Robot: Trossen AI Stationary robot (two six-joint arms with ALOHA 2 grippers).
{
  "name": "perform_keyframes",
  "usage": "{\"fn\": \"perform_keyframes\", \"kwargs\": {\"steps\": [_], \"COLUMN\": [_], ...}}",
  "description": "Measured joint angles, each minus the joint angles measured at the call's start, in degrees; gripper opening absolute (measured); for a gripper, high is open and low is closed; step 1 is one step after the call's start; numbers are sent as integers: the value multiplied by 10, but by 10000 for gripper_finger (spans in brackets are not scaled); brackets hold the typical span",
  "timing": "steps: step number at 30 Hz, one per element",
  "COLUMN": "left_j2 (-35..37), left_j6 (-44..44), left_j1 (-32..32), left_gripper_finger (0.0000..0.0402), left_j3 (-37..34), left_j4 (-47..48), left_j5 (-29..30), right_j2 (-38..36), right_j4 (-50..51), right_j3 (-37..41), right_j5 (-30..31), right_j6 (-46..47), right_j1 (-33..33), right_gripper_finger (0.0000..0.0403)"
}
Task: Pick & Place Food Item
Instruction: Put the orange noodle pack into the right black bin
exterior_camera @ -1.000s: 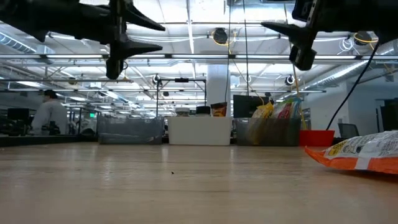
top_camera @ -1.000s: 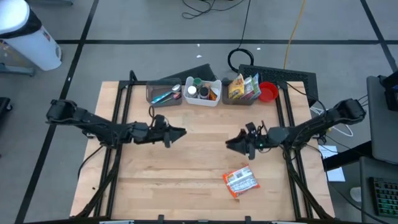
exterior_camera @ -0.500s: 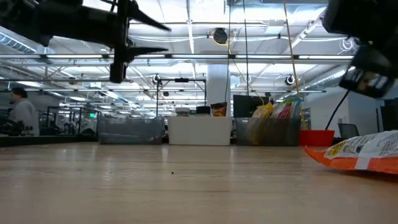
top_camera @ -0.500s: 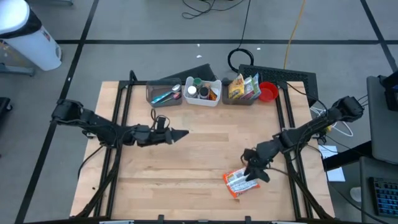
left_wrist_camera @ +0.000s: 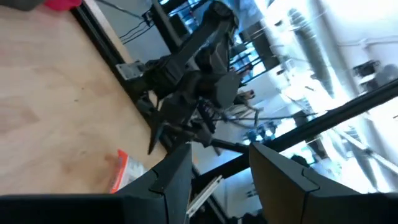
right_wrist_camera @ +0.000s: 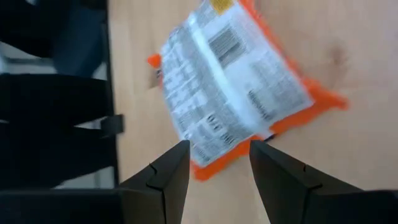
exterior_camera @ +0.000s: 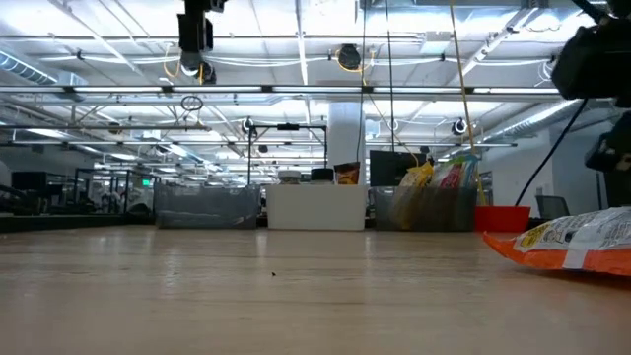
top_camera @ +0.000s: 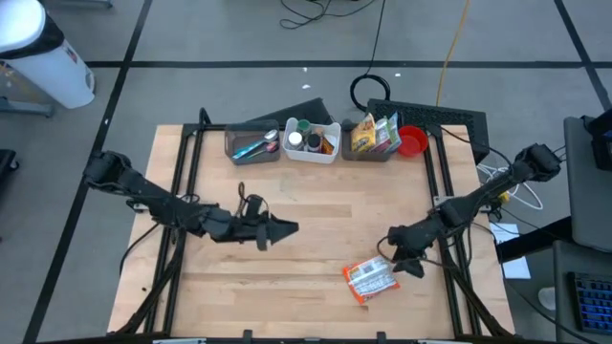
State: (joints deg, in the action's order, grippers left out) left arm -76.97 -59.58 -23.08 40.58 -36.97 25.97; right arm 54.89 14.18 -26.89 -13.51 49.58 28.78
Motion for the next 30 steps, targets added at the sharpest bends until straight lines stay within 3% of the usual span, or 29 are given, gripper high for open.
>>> {"fn": "perform_keyframes", "kwargs": {"steps": [6, 10, 15, 23, 30], "left_j2": [-75, -138, -208, -273, -279], "left_j6": [18, -2, -27, -26, -18], "left_j1": [-29, -29, -21, -4, 16], "left_gripper_finger": [168, 168, 168, 168, 168], "left_j3": [51, 81, 124, 179, 198], "left_j4": [2, -4, -6, -4, -6], "left_j5": [44, 51, 55, -10, -62], "right_j2": [-60, -79, -84, -80, -76], "right_j4": [-132, -255, -367, -328, -282], "right_j3": [94, 177, 240, 244, 243], "right_j5": [36, 76, 77, 121, 122], "right_j6": [117, 201, 272, 263, 237], "right_j1": [35, 32, 22, -10, -53], "right_gripper_finger": [160, 160, 160, 160, 160]}}
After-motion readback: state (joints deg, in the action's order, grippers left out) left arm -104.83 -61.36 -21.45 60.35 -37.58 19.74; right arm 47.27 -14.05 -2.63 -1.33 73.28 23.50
